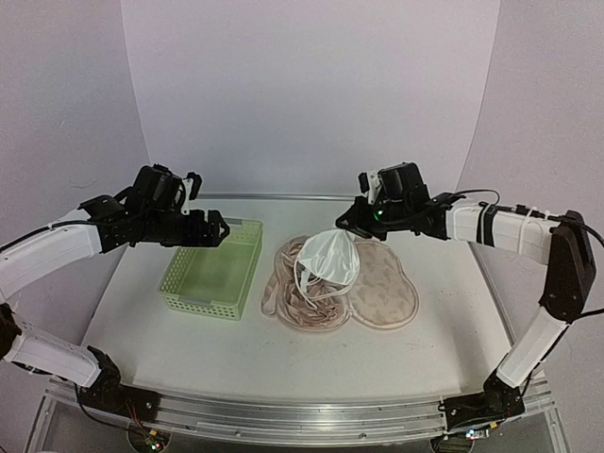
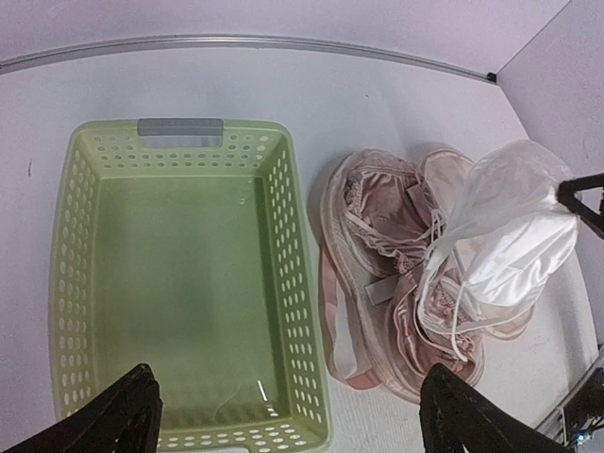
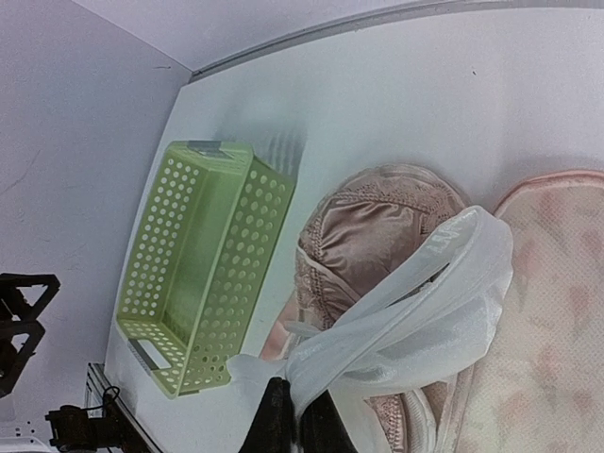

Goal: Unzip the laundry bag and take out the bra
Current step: Pick up the bra from the laundry bag, then adjust the bin at the center of the board, then hold the bin at the center of the board, then place the bra in the bin, then adjust the bra in the laundry bag.

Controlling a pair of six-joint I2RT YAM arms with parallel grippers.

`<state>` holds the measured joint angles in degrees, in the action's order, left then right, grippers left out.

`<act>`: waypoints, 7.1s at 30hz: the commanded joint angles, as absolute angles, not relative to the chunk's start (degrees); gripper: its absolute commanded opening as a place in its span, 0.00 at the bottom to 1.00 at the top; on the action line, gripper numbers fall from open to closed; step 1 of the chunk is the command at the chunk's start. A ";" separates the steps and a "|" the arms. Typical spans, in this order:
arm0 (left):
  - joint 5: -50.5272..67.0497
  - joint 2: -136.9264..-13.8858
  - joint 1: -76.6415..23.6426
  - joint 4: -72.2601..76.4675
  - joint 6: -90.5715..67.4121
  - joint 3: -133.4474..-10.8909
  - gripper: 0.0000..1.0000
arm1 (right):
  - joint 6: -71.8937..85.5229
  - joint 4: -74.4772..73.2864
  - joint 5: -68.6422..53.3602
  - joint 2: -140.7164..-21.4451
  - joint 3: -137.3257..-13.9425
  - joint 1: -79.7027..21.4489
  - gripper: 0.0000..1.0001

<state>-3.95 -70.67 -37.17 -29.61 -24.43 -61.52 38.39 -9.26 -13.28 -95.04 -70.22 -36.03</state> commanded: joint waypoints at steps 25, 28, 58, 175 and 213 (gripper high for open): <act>-1.31 -74.51 -20.92 -31.38 -27.99 -57.01 0.95 | 40.39 -11.26 -16.70 -89.84 -100.29 -37.40 0.00; -0.75 -75.90 -20.50 -29.94 -28.51 -55.44 0.95 | 40.39 -11.29 -16.66 -90.72 -103.81 -38.22 0.00; -6.05 -75.02 -20.06 -30.99 -27.47 -58.79 0.91 | 45.02 -7.92 -18.94 -108.85 -129.16 -47.72 0.00; -5.98 -82.66 -27.69 -21.97 -27.01 -48.06 0.00 | 39.98 -2.59 -0.07 -108.10 -87.28 -52.59 0.60; -5.50 -84.64 -27.61 -23.21 -26.89 -49.04 0.00 | 50.46 5.46 -12.17 -113.15 -67.67 -39.95 0.66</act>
